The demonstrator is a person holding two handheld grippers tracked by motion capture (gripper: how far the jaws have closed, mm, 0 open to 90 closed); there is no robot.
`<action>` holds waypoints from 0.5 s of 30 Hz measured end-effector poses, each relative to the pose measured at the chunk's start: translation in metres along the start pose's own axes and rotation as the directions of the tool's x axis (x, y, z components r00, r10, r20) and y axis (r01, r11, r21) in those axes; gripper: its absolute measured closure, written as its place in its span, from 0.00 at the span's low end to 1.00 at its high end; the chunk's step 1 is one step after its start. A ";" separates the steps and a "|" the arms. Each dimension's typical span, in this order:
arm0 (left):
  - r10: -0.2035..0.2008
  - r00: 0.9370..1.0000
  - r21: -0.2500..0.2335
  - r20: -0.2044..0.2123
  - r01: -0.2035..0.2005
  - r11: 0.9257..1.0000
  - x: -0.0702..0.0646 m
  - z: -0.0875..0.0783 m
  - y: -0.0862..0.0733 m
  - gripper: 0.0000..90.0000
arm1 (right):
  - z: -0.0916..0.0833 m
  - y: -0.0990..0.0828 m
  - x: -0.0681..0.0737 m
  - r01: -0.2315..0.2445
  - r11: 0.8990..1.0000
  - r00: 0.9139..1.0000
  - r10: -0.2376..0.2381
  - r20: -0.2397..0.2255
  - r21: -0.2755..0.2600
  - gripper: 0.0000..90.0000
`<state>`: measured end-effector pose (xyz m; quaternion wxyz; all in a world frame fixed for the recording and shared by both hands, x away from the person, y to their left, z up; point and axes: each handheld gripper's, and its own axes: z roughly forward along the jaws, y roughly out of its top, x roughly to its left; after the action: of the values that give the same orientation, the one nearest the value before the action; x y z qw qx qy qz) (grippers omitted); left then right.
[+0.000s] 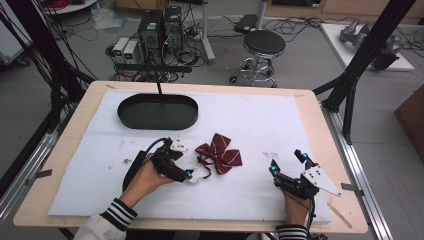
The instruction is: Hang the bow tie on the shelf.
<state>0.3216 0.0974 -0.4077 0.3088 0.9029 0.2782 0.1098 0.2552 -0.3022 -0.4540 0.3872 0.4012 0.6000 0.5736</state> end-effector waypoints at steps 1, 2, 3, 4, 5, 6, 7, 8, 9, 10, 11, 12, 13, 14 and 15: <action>0.007 1.000 0.015 0.007 -0.007 1.000 -0.001 0.002 0.001 0.30 | 0.000 0.000 0.000 0.002 1.000 1.000 -0.001 0.001 -0.001 0.12; 0.010 1.000 0.021 0.007 -0.010 1.000 -0.002 0.003 0.002 0.30 | 0.000 0.000 0.000 0.000 1.000 1.000 0.000 0.000 0.000 0.11; 0.012 1.000 0.028 0.011 -0.012 1.000 -0.002 0.004 0.003 0.30 | 0.000 0.000 0.000 0.002 1.000 1.000 -0.002 0.001 -0.001 0.11; 0.012 1.000 0.037 0.008 -0.013 0.999 -0.003 0.005 0.004 0.30 | 0.000 0.000 0.000 0.001 1.000 1.000 -0.001 0.001 -0.001 0.11; 0.016 1.000 0.047 0.013 -0.016 0.999 -0.003 0.007 0.004 0.31 | 0.000 0.000 0.000 0.000 1.000 1.000 0.000 0.000 0.000 0.11; 0.016 1.000 0.047 0.013 -0.016 0.999 -0.003 0.007 0.004 0.33 | 0.000 0.000 0.000 0.000 1.000 1.000 0.000 0.000 0.000 0.11; 0.017 1.000 0.056 0.019 -0.018 0.998 -0.004 0.008 0.005 0.35 | 0.000 0.000 0.000 0.000 1.000 1.000 0.000 0.000 0.000 0.12; 0.022 1.000 0.067 0.019 -0.024 0.997 -0.006 0.009 0.007 0.37 | 0.000 0.000 0.000 -0.001 1.000 1.000 0.001 0.000 0.001 0.11; 0.022 1.000 0.067 0.019 -0.024 0.997 -0.006 0.009 0.007 0.38 | 0.000 0.000 0.000 0.000 1.000 1.000 0.000 0.000 0.000 0.12; 0.023 1.000 0.075 0.021 -0.024 0.997 -0.006 0.010 0.008 0.38 | 0.000 0.000 0.000 0.000 1.000 1.000 0.000 0.000 0.000 0.12; 0.025 0.999 0.081 0.021 -0.027 0.996 -0.007 0.011 0.008 0.39 | 0.000 0.000 0.000 0.000 1.000 1.000 0.000 0.000 0.000 0.11; 0.026 1.000 0.096 0.016 -0.028 0.995 -0.007 0.012 0.010 0.42 | 0.000 0.000 0.000 0.000 1.000 1.000 0.000 0.000 0.000 0.11; 0.026 1.000 0.096 0.016 -0.028 0.995 -0.007 0.012 0.010 0.43 | 0.000 0.000 0.000 0.000 1.000 1.000 0.000 0.000 0.000 0.11; 0.027 1.000 0.108 0.012 -0.028 0.994 -0.007 0.013 0.010 0.44 | 0.000 0.000 0.000 -0.001 1.000 1.000 0.001 0.000 0.000 0.11; 0.027 1.000 0.108 0.012 -0.028 0.994 -0.007 0.013 0.010 0.45 | 0.000 0.000 0.000 0.000 1.000 1.000 0.000 0.000 0.000 0.11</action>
<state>0.3250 0.0803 -0.4114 0.2592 0.9226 0.2699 0.0941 0.2552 -0.3022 -0.4540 0.3872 0.4011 0.6001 0.5736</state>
